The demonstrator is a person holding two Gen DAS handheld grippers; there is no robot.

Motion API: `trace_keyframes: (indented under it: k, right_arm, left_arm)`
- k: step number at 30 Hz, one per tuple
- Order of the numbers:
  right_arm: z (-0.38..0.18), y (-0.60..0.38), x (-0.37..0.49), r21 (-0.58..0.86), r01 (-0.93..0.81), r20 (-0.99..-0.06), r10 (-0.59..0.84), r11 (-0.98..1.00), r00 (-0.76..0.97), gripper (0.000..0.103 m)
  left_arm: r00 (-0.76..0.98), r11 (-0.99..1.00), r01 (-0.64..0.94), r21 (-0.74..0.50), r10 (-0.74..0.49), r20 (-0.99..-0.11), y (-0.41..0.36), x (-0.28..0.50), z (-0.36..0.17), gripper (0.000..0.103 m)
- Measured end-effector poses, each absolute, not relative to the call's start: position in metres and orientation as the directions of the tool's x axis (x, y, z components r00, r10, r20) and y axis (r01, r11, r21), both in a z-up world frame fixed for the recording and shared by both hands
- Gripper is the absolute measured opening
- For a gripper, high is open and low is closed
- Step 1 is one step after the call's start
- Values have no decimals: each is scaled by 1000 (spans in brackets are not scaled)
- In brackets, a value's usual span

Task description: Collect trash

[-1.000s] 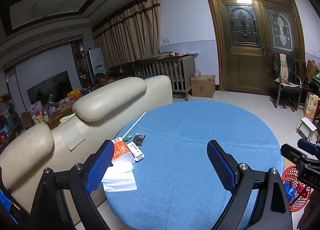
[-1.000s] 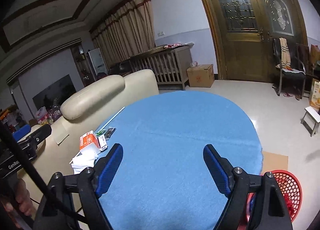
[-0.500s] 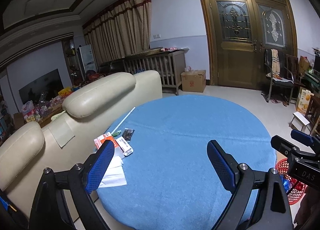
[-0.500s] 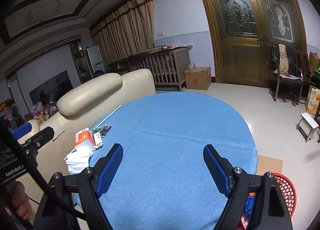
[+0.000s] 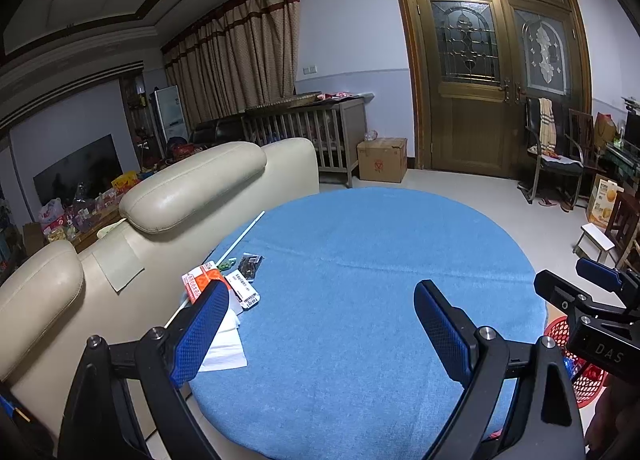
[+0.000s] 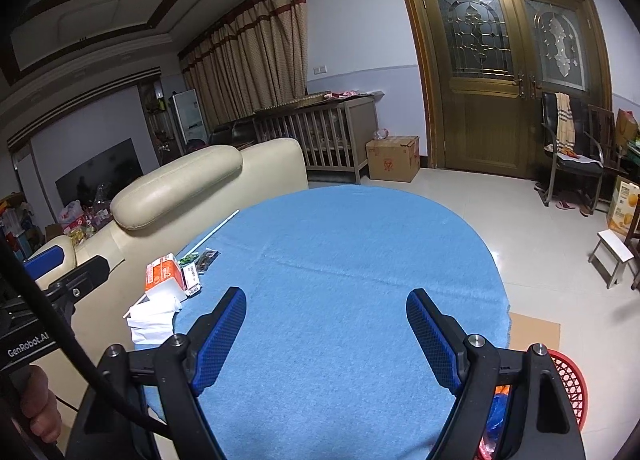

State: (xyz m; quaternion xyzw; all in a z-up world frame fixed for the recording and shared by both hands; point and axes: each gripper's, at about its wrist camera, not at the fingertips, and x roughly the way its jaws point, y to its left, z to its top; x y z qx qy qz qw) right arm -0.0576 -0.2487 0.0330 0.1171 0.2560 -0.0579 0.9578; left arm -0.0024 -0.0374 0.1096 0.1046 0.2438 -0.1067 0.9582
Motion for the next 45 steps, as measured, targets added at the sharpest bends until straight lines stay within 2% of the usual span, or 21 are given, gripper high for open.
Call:
trace_keyframes:
  k: [21,45]
  right_arm:
    - [27,-256,-47,184,200,-538,-71,962,840,85]
    - [1,-242,4,156,199,-590,-70,968,804,85]
  left_arm:
    - [839,960,248,130,-145,-524,-36,9,91,94]
    - [804,970,214,115,-108,-584,-22,60,55,94]
